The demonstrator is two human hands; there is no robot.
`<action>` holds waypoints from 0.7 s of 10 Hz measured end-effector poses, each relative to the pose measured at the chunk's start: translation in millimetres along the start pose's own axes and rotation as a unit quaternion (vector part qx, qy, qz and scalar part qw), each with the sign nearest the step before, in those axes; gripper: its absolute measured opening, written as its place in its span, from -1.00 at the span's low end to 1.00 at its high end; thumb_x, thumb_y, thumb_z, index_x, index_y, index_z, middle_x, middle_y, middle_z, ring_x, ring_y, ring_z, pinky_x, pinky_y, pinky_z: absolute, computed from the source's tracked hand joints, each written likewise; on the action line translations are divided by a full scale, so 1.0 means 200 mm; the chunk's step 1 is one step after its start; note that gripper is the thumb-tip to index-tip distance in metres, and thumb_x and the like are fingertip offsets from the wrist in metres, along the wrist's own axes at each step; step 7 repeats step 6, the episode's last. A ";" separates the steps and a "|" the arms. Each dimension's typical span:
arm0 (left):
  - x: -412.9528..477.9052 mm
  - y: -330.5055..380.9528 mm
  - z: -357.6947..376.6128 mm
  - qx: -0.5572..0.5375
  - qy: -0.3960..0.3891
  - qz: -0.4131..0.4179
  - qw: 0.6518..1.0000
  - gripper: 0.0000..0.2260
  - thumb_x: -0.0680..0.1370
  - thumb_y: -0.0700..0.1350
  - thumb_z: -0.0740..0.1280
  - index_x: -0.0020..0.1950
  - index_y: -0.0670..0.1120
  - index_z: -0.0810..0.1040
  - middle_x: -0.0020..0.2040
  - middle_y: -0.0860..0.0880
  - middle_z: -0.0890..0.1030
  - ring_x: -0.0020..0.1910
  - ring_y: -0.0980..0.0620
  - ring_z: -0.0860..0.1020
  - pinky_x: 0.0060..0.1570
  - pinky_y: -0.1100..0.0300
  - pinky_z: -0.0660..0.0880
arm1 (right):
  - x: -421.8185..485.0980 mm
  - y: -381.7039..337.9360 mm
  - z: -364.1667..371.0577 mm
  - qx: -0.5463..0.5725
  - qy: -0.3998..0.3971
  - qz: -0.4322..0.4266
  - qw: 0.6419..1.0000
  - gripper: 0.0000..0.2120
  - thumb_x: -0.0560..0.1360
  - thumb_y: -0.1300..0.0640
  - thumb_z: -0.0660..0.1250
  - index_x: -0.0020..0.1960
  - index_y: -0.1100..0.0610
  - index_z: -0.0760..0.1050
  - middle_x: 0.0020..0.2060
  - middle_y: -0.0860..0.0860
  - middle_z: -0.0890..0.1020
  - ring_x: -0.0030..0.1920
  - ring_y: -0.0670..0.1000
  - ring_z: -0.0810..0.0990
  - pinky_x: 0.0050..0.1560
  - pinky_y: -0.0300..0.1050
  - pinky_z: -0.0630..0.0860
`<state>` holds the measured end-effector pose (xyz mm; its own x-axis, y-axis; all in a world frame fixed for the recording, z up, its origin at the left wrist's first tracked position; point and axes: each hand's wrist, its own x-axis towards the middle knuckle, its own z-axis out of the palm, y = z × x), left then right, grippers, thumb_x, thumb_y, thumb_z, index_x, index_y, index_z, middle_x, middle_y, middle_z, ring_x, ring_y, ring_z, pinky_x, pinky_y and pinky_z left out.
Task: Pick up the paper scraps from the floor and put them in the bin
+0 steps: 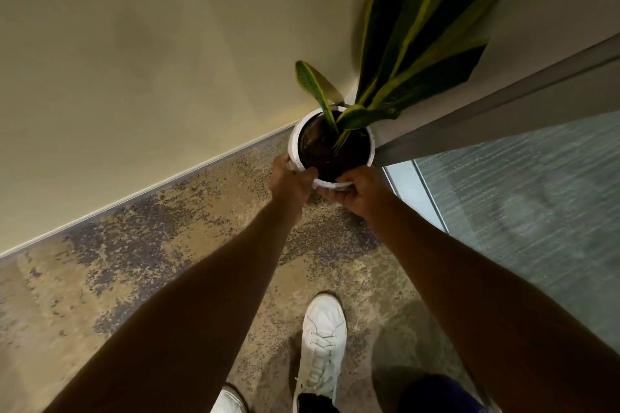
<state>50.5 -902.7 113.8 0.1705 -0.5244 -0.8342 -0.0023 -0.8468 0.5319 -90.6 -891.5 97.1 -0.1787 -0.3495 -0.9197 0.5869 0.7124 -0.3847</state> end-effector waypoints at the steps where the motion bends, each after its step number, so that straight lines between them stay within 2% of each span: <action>1: 0.00 -0.01 0.01 -0.009 -0.001 -0.001 1.000 -0.36 0.47 -0.27 0.53 0.50 -0.04 0.38 0.30 -0.28 0.59 0.24 -0.30 0.64 0.19 -0.28 0.64 | 0.00 0.00 -0.01 -0.014 -0.007 0.003 1.000 -0.33 0.51 0.58 0.08 0.57 0.23 0.35 0.41 0.42 0.52 0.36 0.50 0.55 0.37 0.44 0.50; 2: 0.00 0.00 0.01 -0.021 0.005 -0.005 1.000 -0.36 0.47 -0.29 0.51 0.50 -0.03 0.39 0.29 -0.28 0.60 0.23 -0.31 0.64 0.17 -0.28 0.64 | -0.01 -0.01 0.00 -0.020 -0.021 0.008 1.000 -0.38 0.53 0.55 0.08 0.55 0.28 0.39 0.39 0.42 0.55 0.38 0.48 0.54 0.42 0.41 0.49; 3: -0.01 0.03 0.02 -0.050 0.010 0.003 0.999 -0.44 0.46 -0.35 0.48 0.40 0.00 0.46 0.22 -0.22 0.63 0.21 -0.28 0.66 0.18 -0.25 0.65 | -0.03 -0.03 0.00 -0.031 -0.035 0.016 0.999 -0.45 0.56 0.53 0.11 0.54 0.34 0.40 0.40 0.39 0.56 0.41 0.45 0.53 0.46 0.36 0.46; 4: 0.01 0.03 -0.01 -0.057 -0.008 0.014 0.998 -0.46 0.46 -0.36 0.49 0.35 0.04 0.50 0.19 -0.17 0.62 0.21 -0.25 0.66 0.19 -0.24 0.65 | -0.07 -0.04 0.01 -0.027 -0.052 0.010 0.998 -0.47 0.58 0.52 0.11 0.53 0.36 0.39 0.41 0.38 0.55 0.41 0.45 0.53 0.41 0.33 0.53; 5: 0.00 0.03 -0.09 -0.040 -0.053 0.018 0.998 -0.46 0.47 -0.31 0.55 0.39 0.01 0.52 0.31 -0.19 0.63 0.23 -0.23 0.66 0.24 -0.22 0.63 | -0.13 -0.02 -0.01 -0.002 -0.071 0.000 0.997 -0.54 0.61 0.47 0.17 0.49 0.32 0.41 0.34 0.33 0.58 0.27 0.38 0.63 0.12 0.20 0.71; 6: -0.08 0.05 -0.13 0.019 -0.058 0.014 0.998 -0.44 0.48 -0.21 0.59 0.41 0.06 0.49 0.39 -0.18 0.59 0.25 -0.20 0.64 0.28 -0.18 0.61 | -0.20 0.00 -0.04 -0.032 -0.053 -0.005 0.998 -0.64 0.61 0.41 0.26 0.38 0.25 0.47 0.16 0.26 0.60 0.10 0.27 0.64 0.12 0.22 0.70; 7: -0.08 0.05 -0.13 0.019 -0.058 0.014 0.998 -0.44 0.48 -0.21 0.59 0.41 0.06 0.49 0.39 -0.18 0.59 0.25 -0.20 0.64 0.28 -0.18 0.61 | -0.20 0.00 -0.04 -0.032 -0.053 -0.005 0.998 -0.64 0.61 0.41 0.26 0.38 0.25 0.47 0.16 0.26 0.60 0.10 0.27 0.64 0.12 0.22 0.70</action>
